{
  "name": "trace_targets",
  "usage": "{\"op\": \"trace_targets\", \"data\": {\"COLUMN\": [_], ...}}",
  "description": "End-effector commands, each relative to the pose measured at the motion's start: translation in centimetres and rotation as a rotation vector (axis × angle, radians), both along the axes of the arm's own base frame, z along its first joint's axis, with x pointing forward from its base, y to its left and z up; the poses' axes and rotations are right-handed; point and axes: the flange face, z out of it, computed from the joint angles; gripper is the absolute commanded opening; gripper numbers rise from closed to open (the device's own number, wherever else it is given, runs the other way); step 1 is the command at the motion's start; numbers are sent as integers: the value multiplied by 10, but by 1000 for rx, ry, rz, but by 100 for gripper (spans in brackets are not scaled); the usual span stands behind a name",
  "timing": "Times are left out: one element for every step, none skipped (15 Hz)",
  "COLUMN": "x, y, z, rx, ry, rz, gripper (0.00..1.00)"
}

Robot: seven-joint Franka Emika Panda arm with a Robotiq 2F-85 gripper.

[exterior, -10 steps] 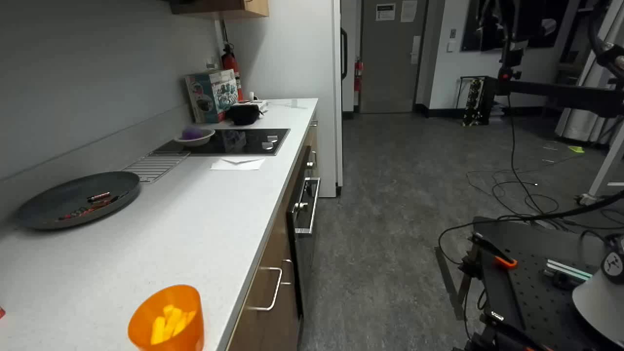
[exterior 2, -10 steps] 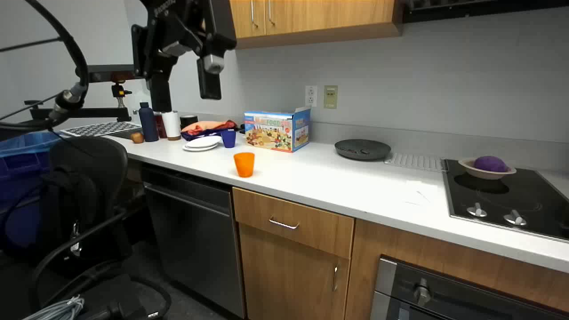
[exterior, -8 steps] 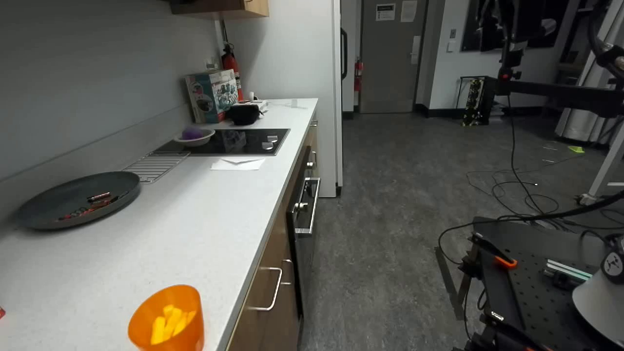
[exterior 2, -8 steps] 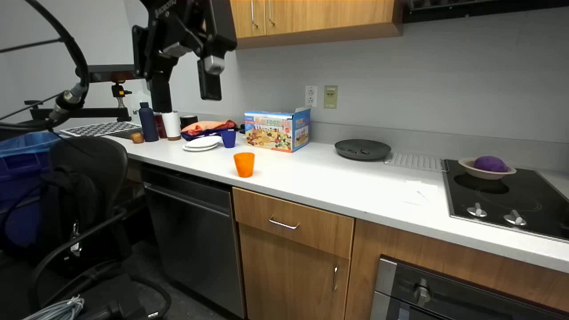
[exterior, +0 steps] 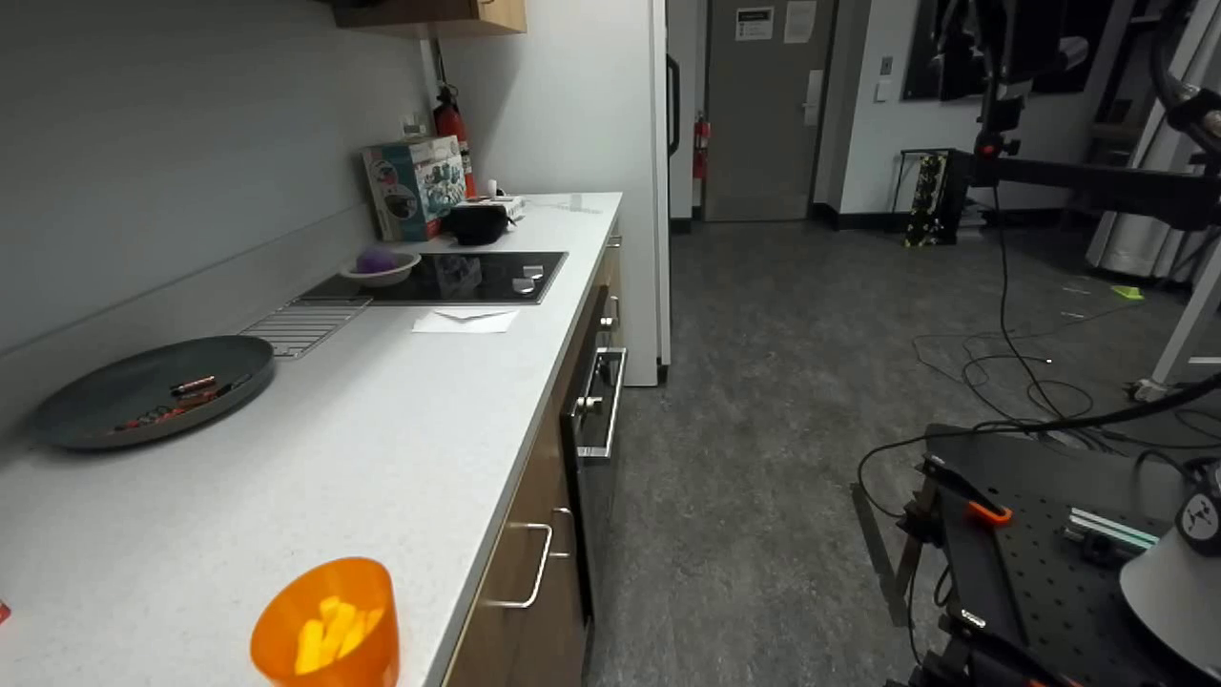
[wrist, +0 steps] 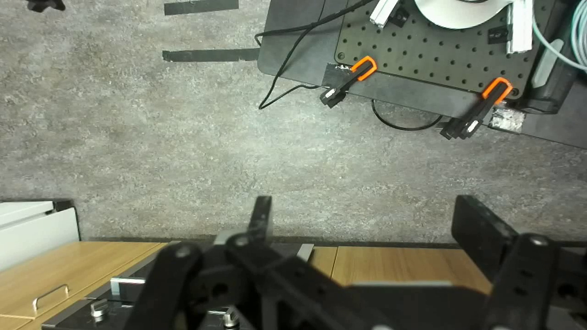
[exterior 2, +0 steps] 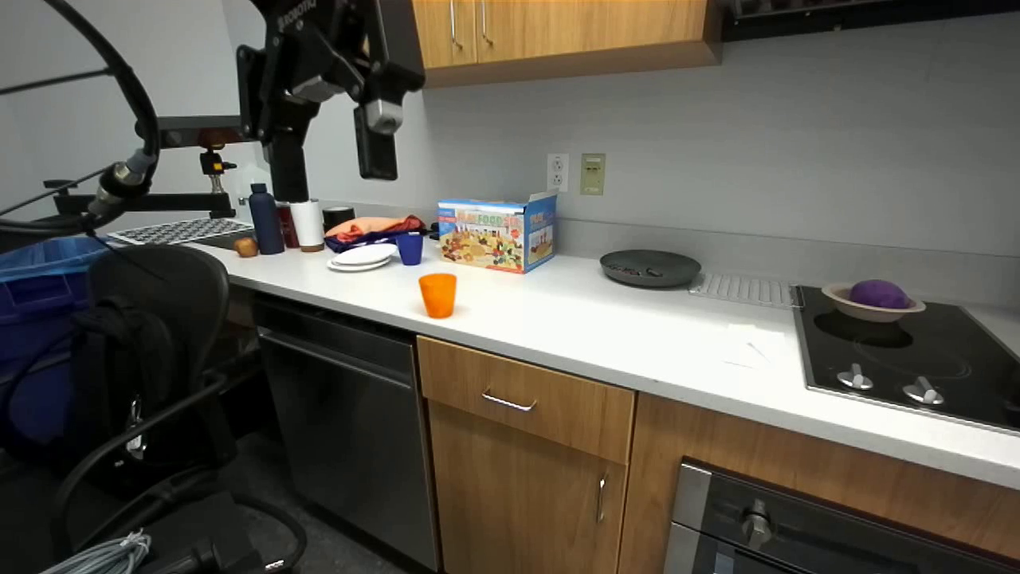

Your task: Open the top drawer of the bottom cabinet.

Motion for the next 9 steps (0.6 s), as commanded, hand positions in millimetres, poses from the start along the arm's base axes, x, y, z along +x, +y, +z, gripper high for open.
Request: {"op": "trace_targets", "data": {"x": [-19, -19, -22, -26, -30, -35, -40, -36, -43], "y": [55, 64, 83, 106, 133, 159, 184, 150, 170], "z": [37, 40, 48, 59, 70, 80, 89, 69, 78], "rx": [-13, -2, 8, 22, 40, 53, 52, 35, 35], "ry": [-7, -6, -15, -25, -37, -47, -52, -66, -79], "rz": [10, 15, 22, 33, 44, 48, 33, 48, 50], "gripper": [100, 100, 100, 100, 100, 100, 100, 100, 100]}}
